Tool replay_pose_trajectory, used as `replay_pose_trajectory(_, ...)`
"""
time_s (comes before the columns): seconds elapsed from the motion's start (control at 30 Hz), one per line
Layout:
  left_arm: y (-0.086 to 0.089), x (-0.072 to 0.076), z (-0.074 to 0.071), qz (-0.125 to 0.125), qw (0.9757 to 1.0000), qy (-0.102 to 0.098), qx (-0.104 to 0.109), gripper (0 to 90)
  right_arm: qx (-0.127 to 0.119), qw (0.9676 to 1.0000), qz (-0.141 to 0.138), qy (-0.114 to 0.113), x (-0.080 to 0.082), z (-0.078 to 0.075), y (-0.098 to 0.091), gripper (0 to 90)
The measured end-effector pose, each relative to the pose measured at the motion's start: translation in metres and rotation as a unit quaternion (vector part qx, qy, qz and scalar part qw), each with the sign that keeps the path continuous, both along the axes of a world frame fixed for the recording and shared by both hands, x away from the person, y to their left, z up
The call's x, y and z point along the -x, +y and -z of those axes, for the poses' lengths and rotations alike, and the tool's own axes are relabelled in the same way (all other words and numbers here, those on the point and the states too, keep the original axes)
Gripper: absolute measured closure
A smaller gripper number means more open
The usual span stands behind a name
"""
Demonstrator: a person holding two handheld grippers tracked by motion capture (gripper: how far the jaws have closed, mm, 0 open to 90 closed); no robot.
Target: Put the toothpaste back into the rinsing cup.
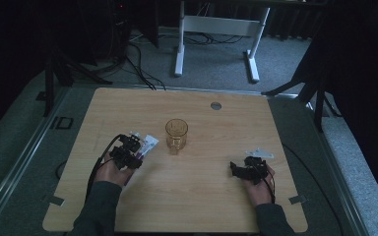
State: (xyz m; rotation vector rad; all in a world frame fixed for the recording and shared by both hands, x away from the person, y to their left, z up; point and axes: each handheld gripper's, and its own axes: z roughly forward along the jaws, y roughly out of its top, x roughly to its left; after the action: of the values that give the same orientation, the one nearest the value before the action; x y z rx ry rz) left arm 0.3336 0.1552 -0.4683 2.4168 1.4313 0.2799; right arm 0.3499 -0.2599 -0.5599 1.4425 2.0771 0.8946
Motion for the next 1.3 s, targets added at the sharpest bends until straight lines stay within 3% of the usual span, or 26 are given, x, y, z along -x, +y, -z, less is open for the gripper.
replay_pose_trajectory(0.9, -0.001, -0.002, -0.011, -0.009, 0.9985, -0.045, 0.031, 72.9, 0.000, 1.0000, 0.000, 0.000, 0.000, 0.000, 0.000, 19.2)
replay_pose_trajectory(1.3, -0.005, -0.003, -0.014, -0.010, 0.9961, -0.074, 0.047, 72.9, 0.000, 1.0000, 0.000, 0.000, 0.000, 0.000, 0.000, 19.2)
